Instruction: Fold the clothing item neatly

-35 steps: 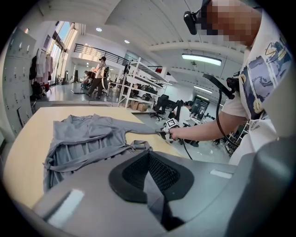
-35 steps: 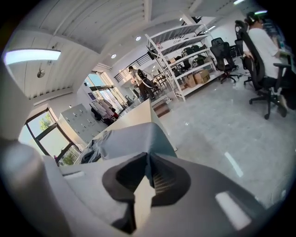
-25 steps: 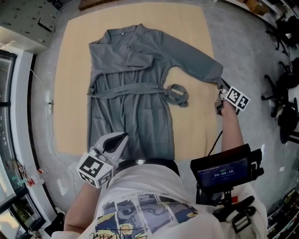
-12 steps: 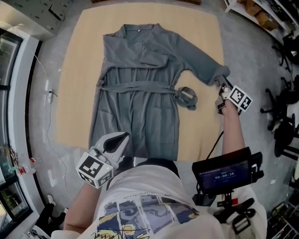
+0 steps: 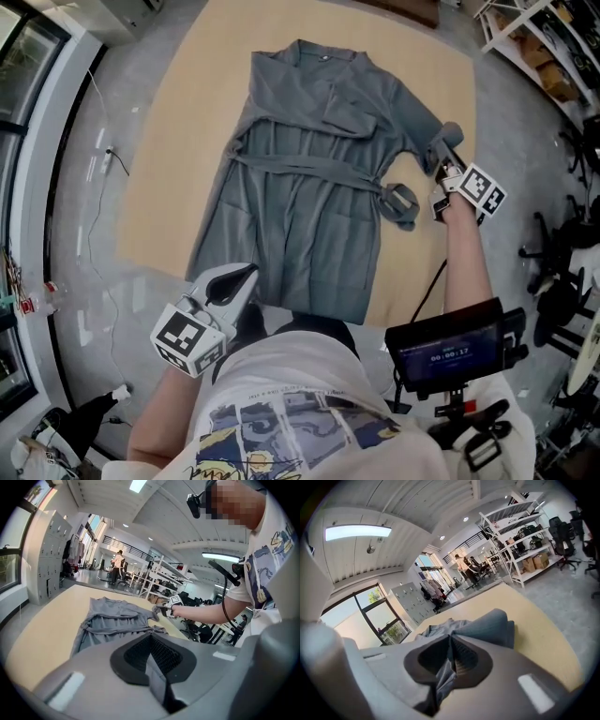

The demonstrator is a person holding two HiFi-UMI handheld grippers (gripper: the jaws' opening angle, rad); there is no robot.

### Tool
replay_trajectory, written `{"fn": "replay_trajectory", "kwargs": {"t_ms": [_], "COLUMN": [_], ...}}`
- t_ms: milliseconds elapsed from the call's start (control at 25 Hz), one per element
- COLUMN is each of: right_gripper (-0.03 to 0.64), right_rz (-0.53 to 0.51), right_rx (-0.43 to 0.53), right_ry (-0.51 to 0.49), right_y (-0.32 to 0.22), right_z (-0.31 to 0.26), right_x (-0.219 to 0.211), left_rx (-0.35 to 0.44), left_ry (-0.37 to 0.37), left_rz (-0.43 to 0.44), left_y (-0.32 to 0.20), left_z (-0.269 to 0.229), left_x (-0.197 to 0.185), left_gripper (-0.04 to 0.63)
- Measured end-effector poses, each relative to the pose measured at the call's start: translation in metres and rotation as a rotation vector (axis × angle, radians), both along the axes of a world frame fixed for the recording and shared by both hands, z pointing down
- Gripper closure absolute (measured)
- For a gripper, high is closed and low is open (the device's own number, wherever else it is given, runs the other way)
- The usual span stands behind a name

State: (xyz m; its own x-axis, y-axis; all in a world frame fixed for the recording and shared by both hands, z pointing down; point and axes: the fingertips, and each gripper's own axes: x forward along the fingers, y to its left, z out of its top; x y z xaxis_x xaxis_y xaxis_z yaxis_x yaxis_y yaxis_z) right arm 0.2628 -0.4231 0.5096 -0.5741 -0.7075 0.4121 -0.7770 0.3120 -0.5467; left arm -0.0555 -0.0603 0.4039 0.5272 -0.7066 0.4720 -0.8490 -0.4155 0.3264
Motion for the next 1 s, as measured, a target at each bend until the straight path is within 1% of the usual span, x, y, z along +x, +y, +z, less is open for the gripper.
{"fn": "replay_trajectory", "kwargs": {"t_ms": [280,480,680,1000], "right_gripper": [0.597,0.597,0.597,0.597], "right_rz": [-0.091,-0.144,-0.22,-0.33], "right_rx": [0.004,-0.009,-0.017,-0.029], "right_ry": [-0.019,-0.036,-0.025,0.003], "right_y": [-0.013,-0.02,-0.021,-0.018], "right_z": [-0.004,0.0,0.009,0.023], "right_x": [-0.091,-0.157,-0.218,-0.296], "left_rx": [-0.005,-0.017,-0.025,-0.036], "left_ry": [0.002,-0.002,-0.005,-0.015], "left_rz": [-0.083,-0.145,-0.206,-0.287], "left_y": [0.023,0.043,0.057,0.079], "left_z": [0.0,0.001,0.002,0.005], "left_x": [-0.037,-0.064,-0.089,-0.116], "left_gripper": [0.589,0.589,0.589,0.589]}}
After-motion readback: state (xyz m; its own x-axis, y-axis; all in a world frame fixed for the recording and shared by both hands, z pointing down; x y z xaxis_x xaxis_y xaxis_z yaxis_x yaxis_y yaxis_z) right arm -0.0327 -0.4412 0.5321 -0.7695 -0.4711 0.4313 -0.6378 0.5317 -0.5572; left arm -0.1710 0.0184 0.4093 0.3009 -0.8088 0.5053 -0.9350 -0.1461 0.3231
